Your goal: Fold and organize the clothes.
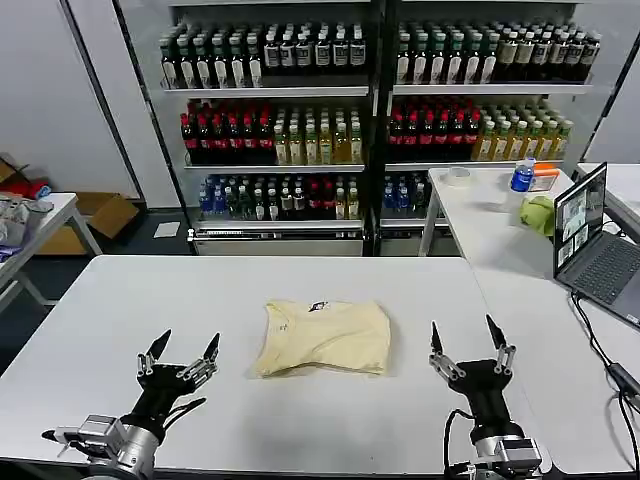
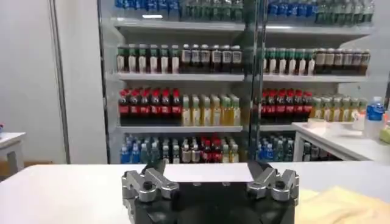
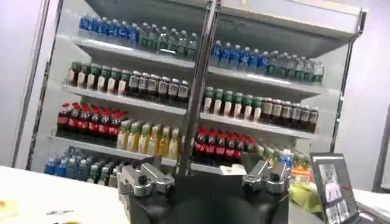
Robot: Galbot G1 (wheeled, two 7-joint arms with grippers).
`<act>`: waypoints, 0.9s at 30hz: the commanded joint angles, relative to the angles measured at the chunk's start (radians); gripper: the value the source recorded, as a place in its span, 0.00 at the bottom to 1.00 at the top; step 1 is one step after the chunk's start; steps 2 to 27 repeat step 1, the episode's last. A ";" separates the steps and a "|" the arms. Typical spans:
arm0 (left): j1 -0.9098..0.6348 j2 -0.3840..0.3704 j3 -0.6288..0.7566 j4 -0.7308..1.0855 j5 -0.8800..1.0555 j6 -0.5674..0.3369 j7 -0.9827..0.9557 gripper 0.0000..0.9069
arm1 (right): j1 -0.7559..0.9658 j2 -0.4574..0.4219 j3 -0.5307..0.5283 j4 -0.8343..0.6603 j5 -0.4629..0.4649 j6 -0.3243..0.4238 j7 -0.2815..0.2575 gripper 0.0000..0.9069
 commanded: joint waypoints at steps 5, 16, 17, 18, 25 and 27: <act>-0.002 0.003 0.001 0.002 0.002 0.004 0.004 1.00 | 0.009 0.002 0.002 -0.005 0.032 -0.019 -0.001 1.00; -0.002 0.003 0.001 0.002 0.002 0.004 0.004 1.00 | 0.009 0.002 0.002 -0.005 0.032 -0.019 -0.001 1.00; -0.002 0.003 0.001 0.002 0.002 0.004 0.004 1.00 | 0.009 0.002 0.002 -0.005 0.032 -0.019 -0.001 1.00; -0.002 0.003 0.001 0.002 0.002 0.004 0.004 1.00 | 0.009 0.002 0.002 -0.005 0.032 -0.019 -0.001 1.00; -0.002 0.003 0.001 0.002 0.002 0.004 0.004 1.00 | 0.009 0.002 0.002 -0.005 0.032 -0.019 -0.001 1.00; -0.002 0.003 0.001 0.002 0.002 0.004 0.004 1.00 | 0.009 0.002 0.002 -0.005 0.032 -0.019 -0.001 1.00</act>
